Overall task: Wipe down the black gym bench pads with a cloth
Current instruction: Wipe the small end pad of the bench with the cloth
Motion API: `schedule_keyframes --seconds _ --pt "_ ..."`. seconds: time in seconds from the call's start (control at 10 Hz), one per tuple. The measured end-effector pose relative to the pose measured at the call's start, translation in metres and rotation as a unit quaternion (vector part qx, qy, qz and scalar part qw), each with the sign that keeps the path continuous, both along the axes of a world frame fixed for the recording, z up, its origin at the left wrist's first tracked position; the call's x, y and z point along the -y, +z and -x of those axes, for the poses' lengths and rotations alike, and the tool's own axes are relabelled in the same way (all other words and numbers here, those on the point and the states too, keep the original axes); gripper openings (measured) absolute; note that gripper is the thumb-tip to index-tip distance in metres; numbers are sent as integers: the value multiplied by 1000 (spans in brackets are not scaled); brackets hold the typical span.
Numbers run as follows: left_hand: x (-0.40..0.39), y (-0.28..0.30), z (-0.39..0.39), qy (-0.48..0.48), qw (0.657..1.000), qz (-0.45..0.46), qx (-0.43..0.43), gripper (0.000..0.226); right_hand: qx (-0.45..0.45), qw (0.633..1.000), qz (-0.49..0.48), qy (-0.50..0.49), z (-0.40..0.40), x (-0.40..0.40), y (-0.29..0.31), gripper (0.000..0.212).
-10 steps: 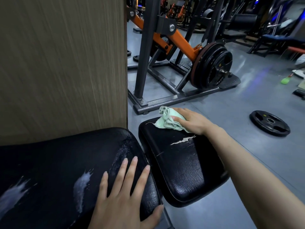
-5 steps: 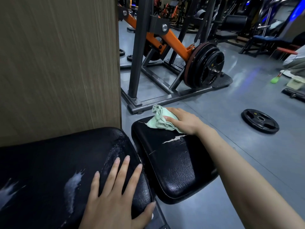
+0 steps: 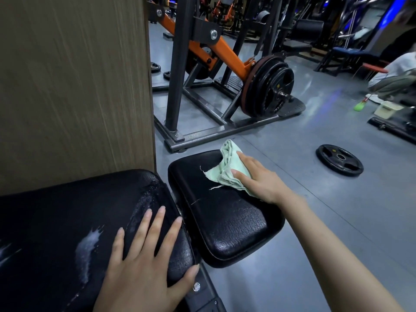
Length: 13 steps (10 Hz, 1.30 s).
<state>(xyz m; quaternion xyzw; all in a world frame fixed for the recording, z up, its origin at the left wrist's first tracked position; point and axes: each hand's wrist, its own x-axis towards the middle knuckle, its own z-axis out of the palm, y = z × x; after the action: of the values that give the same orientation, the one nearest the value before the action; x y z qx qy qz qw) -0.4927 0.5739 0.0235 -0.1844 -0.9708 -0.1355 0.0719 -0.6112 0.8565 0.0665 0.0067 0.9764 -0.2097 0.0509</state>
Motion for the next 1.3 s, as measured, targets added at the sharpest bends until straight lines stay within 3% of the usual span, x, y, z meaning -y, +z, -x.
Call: schedule_keyframes --seconds 0.2,0.4,0.8,1.1,1.3 --pt "0 0 0 4 1000 6 16 77 -17 999 -18 -34 -44 -1 -5 90" --pt "-2 3 -2 5 1000 4 17 79 -9 998 -37 -52 -49 1 -4 70" --pt "-1 4 -3 4 1000 18 7 75 -50 992 55 -100 -67 6 -5 66" --pt "1 9 -6 6 999 51 3 74 -112 976 87 -164 -125 28 -29 85" --pt "0 14 -8 5 999 49 0 75 -151 955 151 -207 -129 49 -31 86"
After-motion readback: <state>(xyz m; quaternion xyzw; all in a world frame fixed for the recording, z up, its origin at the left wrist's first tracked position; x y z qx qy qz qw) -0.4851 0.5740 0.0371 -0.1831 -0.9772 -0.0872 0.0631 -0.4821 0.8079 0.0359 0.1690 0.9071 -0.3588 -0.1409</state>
